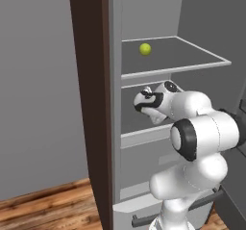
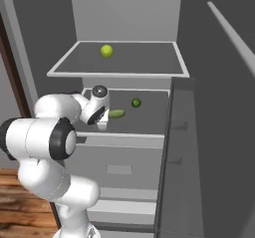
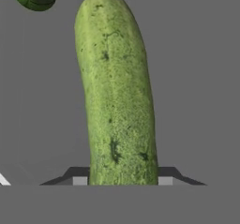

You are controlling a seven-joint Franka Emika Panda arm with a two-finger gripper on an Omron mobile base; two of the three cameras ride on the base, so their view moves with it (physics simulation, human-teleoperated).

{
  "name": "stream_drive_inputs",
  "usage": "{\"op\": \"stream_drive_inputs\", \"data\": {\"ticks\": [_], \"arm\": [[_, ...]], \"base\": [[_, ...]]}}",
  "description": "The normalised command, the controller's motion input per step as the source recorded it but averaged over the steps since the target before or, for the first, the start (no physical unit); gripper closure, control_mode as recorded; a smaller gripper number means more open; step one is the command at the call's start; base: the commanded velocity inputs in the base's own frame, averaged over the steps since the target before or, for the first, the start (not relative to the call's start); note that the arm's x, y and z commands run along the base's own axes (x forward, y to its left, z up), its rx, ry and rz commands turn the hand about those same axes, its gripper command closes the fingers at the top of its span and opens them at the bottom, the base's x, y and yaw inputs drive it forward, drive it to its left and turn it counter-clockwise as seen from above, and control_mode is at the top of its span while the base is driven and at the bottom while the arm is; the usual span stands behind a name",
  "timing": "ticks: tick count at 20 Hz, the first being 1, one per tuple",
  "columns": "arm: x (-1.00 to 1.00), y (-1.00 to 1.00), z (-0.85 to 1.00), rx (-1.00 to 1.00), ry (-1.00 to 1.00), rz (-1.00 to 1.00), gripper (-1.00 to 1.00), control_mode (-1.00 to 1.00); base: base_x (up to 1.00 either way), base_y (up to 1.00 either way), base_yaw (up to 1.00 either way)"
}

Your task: Place the cucumber in the correct fridge rack based on whether it is a fruit or vegetable. Finally, close the fridge door.

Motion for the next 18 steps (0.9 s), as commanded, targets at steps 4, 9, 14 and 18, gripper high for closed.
{"op": "stream_drive_inputs", "data": {"ticks": [4, 9, 14, 18], "arm": [[0.30, 0.03, 0.00, 0.00, 0.00, 0.00, -1.00, -1.00], [0.01, 0.00, 0.00, 0.00, 0.00, 0.00, -1.00, -1.00], [-0.72, -0.24, 0.10, 0.03, 0.00, -0.01, -1.00, -1.00], [-1.00, -0.39, 0.53, 0.00, -0.11, -0.03, -1.00, -1.00]], "base": [[0.00, 0.00, 0.00], [0.00, 0.00, 0.00], [0.00, 0.00, 0.00], [0.00, 0.00, 0.00]]}}
